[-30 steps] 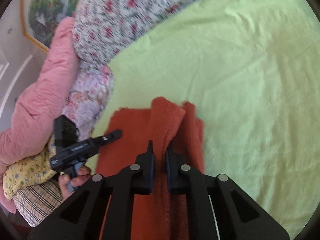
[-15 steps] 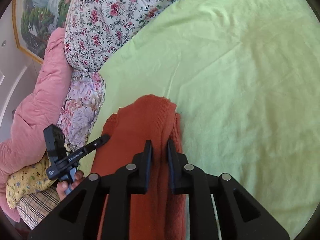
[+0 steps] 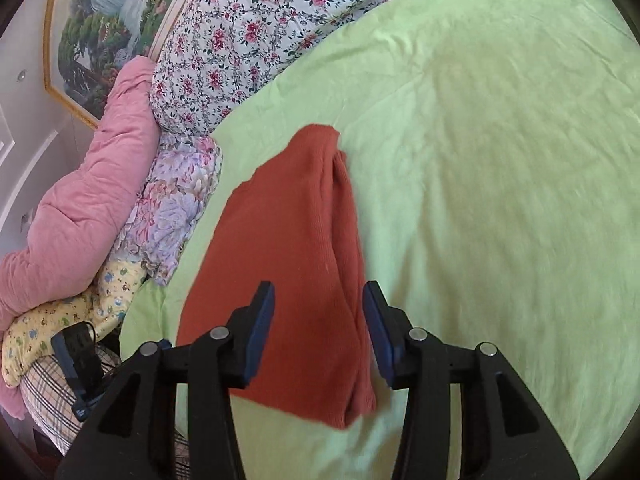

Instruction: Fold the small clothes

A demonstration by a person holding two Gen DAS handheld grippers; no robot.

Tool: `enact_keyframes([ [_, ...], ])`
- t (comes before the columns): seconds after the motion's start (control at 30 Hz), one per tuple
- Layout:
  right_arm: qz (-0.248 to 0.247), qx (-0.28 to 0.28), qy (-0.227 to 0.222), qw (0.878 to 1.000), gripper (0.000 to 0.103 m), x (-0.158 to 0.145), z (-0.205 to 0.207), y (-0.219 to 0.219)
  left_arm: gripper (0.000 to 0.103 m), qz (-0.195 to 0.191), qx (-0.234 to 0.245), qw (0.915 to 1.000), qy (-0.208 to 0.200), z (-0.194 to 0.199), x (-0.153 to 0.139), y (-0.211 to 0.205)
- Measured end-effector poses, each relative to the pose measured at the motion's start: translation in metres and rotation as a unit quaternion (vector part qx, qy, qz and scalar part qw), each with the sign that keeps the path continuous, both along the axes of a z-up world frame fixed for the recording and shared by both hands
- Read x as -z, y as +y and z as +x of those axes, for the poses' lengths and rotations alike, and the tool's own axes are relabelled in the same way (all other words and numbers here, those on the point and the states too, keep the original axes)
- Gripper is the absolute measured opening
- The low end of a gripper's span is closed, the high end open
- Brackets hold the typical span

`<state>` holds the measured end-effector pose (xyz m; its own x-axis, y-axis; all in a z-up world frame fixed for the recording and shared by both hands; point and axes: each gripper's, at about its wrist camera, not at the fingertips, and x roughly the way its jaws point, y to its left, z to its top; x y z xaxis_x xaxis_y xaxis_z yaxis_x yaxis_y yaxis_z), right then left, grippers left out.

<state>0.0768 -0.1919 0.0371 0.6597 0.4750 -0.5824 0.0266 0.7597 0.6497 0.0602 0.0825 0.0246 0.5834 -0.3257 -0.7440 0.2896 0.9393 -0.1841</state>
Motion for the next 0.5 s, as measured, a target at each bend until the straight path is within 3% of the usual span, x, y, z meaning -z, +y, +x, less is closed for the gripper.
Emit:
enact_keyframes([
  [0.2, -0.004, -0.008, 0.009, 1.0, 0.047, 0.013, -0.01, 0.013, 0.044, 0.05, 0.008, 0.9986, -0.015, -0.007, 0.018, -0.024],
  [0.3, -0.011, -0.004, 0.007, 1.0, 0.047, 0.014, -0.013, 0.017, 0.043, 0.106, -0.018, 0.9937, -0.032, -0.002, 0.028, -0.037],
  [0.37, -0.017, -0.004, 0.006, 1.0, 0.047, 0.016, -0.014, 0.019, 0.026, 0.142, -0.041, 0.9885, -0.032, 0.003, 0.035, -0.043],
  [0.4, -0.025, -0.006, 0.007, 1.0, 0.045, 0.017, -0.014, 0.022, 0.011, 0.143, -0.05, 0.9881, -0.029, 0.004, 0.038, -0.045],
  [0.47, -0.043, -0.019, 0.013, 0.999, 0.009, 0.018, -0.011, 0.029, 0.006, 0.141, -0.08, 0.9861, -0.034, 0.001, 0.037, -0.046],
  [0.5, -0.05, -0.027, 0.017, 0.998, 0.009, 0.017, -0.009, 0.032, 0.005, 0.142, -0.093, 0.9846, -0.041, -0.003, 0.033, -0.048],
])
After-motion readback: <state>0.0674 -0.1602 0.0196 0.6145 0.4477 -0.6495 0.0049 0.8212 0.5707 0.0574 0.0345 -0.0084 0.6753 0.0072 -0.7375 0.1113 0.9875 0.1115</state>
